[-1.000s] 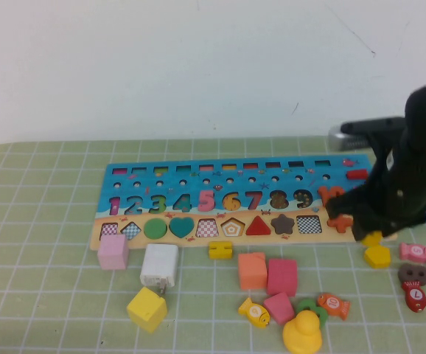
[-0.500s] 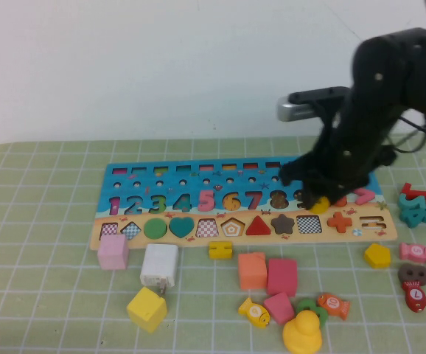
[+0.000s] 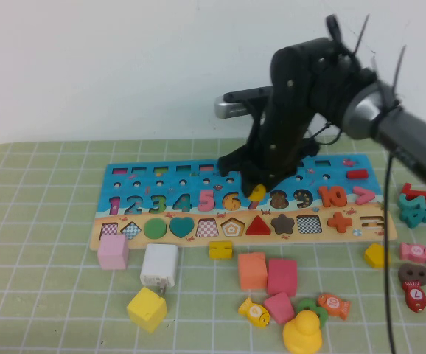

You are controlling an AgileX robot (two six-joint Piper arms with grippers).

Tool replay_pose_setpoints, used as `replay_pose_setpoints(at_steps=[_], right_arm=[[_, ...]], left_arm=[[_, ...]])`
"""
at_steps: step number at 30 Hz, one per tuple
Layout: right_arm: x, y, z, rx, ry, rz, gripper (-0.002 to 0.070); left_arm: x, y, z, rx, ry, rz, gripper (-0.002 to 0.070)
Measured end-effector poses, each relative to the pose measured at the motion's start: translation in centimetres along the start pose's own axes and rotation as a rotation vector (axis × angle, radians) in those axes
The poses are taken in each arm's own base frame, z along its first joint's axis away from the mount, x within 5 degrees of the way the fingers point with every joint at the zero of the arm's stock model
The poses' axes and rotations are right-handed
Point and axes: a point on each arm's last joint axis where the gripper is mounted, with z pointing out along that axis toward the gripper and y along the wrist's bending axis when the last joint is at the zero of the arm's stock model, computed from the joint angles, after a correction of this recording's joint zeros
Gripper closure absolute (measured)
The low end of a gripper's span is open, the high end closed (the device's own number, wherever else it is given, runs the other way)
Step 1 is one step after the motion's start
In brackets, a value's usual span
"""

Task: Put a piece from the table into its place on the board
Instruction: Place the "number 6" into the hole of the number 6

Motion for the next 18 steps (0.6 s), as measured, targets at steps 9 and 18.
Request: replay_pose_setpoints(at_steps=[9,18], right_arm=[[-0.6,1.4,2.1,-0.050,0.001,-0.009,0.0407],[-0.7,1.9,2.4,-0.090,-0.008,0.001,0.0407]], left_arm=[[0.0,0.0,0.0,0.000,0.000,0.000,0.0676],[0.0,0.0,0.0,0.000,0.000,0.000,0.0676]])
